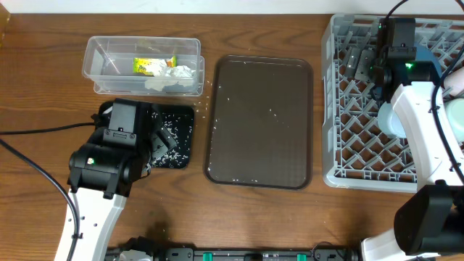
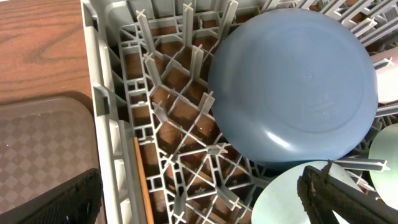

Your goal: Sort waste into correct bins and load items into the dishwasher rack

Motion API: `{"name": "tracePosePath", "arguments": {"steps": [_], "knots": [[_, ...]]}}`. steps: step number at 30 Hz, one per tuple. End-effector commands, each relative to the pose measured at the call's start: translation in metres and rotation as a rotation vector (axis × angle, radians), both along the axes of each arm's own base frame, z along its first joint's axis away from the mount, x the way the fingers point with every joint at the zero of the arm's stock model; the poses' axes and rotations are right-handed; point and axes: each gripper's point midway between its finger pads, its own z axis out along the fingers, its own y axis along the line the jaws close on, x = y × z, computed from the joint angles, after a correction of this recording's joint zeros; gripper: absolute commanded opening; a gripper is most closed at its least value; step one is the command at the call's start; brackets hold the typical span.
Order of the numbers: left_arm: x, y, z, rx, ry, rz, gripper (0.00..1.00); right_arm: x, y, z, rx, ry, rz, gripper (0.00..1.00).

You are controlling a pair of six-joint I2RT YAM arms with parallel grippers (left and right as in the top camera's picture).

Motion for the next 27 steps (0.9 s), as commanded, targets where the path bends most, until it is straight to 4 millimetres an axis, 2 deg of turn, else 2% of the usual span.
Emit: {"name": "tracePosePath", "arguments": {"steps": [1, 12, 18, 27], "knots": [[-0.001, 0.0, -0.003, 0.001, 0.009, 0.003, 0.94, 0.0, 0.003, 0.004, 0.002, -0.012, -0.007, 0.99], [-0.001, -0.002, -0.004, -0.01, 0.013, -0.002, 0.95, 0.0, 0.003, 0.004, 0.002, -0.012, -0.007, 0.99], [-0.014, -0.001, -0.009, -0.004, 0.068, -0.005, 0.95, 0.0, 0.003, 0.004, 0.002, -0.012, -0.007, 0.99], [-0.021, 0.007, -0.016, 0.036, 0.041, -0.015, 0.95, 0.0, 0.003, 0.004, 0.002, -0.012, -0.007, 0.99]]}}
